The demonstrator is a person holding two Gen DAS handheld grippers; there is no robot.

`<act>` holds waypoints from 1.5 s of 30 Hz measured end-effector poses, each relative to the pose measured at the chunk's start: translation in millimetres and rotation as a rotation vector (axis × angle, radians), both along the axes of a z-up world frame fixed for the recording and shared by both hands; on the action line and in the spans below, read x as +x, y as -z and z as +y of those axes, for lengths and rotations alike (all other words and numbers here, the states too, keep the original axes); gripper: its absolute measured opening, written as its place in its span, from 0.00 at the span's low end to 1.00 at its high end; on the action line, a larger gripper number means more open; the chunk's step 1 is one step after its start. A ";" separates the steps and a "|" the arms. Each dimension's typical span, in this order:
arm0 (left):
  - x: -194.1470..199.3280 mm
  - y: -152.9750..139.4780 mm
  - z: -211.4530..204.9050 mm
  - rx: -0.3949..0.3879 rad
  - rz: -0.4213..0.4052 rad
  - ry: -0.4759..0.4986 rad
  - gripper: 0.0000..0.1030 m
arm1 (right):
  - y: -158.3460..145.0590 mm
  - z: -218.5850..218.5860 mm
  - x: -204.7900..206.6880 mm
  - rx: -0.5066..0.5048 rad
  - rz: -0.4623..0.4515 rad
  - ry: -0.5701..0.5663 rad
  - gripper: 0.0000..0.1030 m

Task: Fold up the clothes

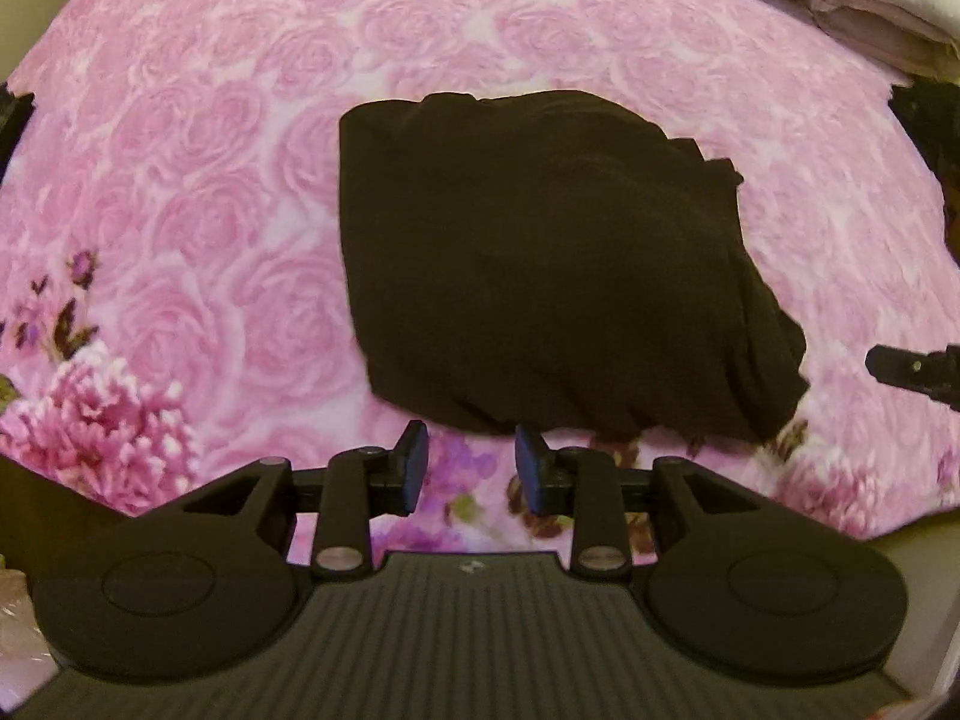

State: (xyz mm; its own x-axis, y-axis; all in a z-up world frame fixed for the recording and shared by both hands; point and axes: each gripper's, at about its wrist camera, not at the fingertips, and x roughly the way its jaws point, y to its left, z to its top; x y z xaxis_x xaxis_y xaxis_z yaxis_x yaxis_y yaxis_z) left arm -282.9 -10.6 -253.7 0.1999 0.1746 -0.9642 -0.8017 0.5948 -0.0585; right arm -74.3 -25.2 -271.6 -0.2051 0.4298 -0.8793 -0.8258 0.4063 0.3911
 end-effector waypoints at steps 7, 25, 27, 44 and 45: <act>38.6 24.2 -17.3 -0.016 -0.024 0.110 0.27 | 46.5 0.0 31.2 -0.036 0.161 0.064 0.14; 131.5 91.8 -83.3 -0.278 -0.202 0.058 0.33 | 82.8 -50.1 73.2 -0.136 0.151 0.274 0.15; 133.8 103.6 -80.3 -0.297 -0.211 -0.022 0.33 | 83.5 -50.9 74.4 -0.141 0.143 0.271 0.16; -68.9 -5.9 40.1 0.263 -0.143 -0.290 0.05 | 51.7 -6.4 26.4 -0.017 0.128 -0.032 0.01; -85.7 -17.2 49.6 0.327 -0.095 -0.287 0.05 | 49.5 0.4 20.1 -0.006 0.135 -0.064 0.01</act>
